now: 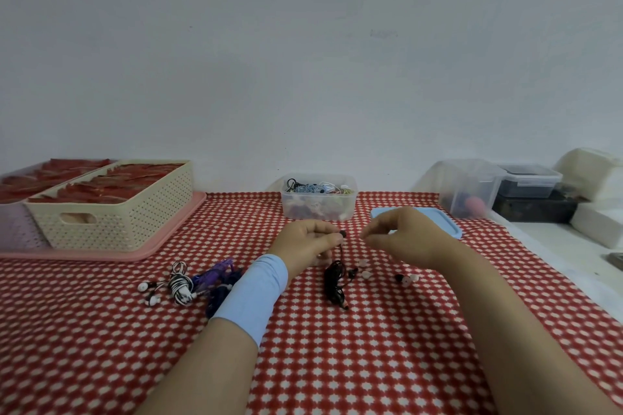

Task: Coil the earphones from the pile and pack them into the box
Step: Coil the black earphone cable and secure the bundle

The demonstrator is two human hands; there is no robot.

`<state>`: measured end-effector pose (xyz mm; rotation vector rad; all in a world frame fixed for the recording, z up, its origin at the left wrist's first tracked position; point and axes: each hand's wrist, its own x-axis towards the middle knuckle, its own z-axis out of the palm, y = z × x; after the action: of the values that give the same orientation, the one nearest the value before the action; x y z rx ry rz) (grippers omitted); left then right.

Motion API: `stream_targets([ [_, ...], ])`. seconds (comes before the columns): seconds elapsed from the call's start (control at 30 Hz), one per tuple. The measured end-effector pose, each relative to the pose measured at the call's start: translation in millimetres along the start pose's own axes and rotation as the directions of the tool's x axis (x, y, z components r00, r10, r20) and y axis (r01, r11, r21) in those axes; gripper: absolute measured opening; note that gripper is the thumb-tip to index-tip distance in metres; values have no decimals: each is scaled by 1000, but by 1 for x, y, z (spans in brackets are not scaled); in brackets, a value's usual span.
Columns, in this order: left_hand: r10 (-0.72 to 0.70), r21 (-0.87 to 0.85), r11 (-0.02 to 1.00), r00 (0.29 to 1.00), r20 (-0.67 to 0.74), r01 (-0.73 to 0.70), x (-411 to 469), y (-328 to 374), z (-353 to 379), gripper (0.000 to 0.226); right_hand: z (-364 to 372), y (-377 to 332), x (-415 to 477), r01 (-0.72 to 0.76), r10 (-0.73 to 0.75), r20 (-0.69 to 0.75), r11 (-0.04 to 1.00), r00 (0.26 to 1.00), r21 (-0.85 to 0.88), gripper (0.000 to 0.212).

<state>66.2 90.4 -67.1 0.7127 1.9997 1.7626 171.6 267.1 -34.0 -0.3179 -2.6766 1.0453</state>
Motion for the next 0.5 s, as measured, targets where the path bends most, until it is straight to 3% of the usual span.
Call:
stream_targets([
  [0.1, 37, 75, 997, 999, -15, -35, -1, 1, -1, 16, -11, 10, -2, -92, 120, 121, 972, 985, -217, 8],
  [0.3, 100, 153, 983, 995, 14, -101, -3, 4, -4, 25, -18, 8, -3, -146, 238, 260, 933, 936, -329, 3],
  [0.5, 85, 133, 987, 996, 6, -85, -3, 3, -5, 13, -13, 7, -1, -97, 157, 176, 945, 972, -312, 7],
])
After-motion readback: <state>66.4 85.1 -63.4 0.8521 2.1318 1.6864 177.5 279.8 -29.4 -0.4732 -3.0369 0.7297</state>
